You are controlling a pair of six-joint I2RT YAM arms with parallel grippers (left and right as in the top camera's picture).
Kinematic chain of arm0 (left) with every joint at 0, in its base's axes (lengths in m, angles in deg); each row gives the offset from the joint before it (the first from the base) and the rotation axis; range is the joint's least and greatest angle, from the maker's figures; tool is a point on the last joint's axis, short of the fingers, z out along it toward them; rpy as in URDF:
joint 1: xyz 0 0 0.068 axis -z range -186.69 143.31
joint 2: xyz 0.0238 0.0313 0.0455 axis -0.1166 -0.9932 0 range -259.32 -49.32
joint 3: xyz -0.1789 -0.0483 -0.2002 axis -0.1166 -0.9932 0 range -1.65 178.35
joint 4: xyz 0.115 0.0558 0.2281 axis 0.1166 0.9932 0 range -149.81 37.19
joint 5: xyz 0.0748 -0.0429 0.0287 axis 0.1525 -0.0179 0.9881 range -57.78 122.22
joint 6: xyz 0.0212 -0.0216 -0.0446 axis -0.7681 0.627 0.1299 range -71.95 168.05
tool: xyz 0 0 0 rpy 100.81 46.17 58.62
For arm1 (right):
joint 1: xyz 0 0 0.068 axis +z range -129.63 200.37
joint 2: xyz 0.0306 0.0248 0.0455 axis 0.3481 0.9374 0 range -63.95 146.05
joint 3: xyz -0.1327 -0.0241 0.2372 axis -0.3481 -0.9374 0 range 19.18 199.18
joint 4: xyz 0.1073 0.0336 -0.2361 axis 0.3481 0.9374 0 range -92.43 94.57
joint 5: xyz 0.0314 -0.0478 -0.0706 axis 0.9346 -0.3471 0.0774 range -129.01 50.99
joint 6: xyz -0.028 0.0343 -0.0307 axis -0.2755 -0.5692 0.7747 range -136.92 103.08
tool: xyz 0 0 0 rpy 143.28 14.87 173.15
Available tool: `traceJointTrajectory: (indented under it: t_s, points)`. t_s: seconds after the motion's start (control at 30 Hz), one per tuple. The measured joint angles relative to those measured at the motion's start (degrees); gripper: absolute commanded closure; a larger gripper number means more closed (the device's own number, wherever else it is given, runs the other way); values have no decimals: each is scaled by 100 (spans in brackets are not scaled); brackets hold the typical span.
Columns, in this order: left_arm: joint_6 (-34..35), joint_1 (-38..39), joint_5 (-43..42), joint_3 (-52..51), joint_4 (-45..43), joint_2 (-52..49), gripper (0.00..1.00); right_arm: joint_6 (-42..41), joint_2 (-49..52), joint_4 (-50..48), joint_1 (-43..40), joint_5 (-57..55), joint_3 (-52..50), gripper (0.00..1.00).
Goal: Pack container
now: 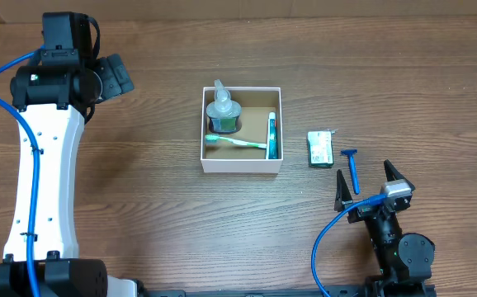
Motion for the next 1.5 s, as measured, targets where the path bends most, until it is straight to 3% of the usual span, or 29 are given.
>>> traceJointTrajectory:
  t_s: [0.5,0.8,0.97,1.1,1.3,1.5]
  points:
    - [0,-7,-111,0,2,0,0,-44,0,-4,0,52,0,0]
    - [0,-7,-109,0,4,0,0,-1272,0,-120,0,1504,22,0]
    - [0,-7,-120,0,7,0,0,-1434,354,487,0,1296,1285,0]
    - [0,-7,-149,0,2,0,0,-1506,1864,2068,13,844,3281,0]
    - [0,-7,-170,0,7,0,0,-1523,5768,3971,26,708,5768,0]
    - [0,-7,-173,0,9,0,0,-1506,7757,4374,26,839,6662,0]
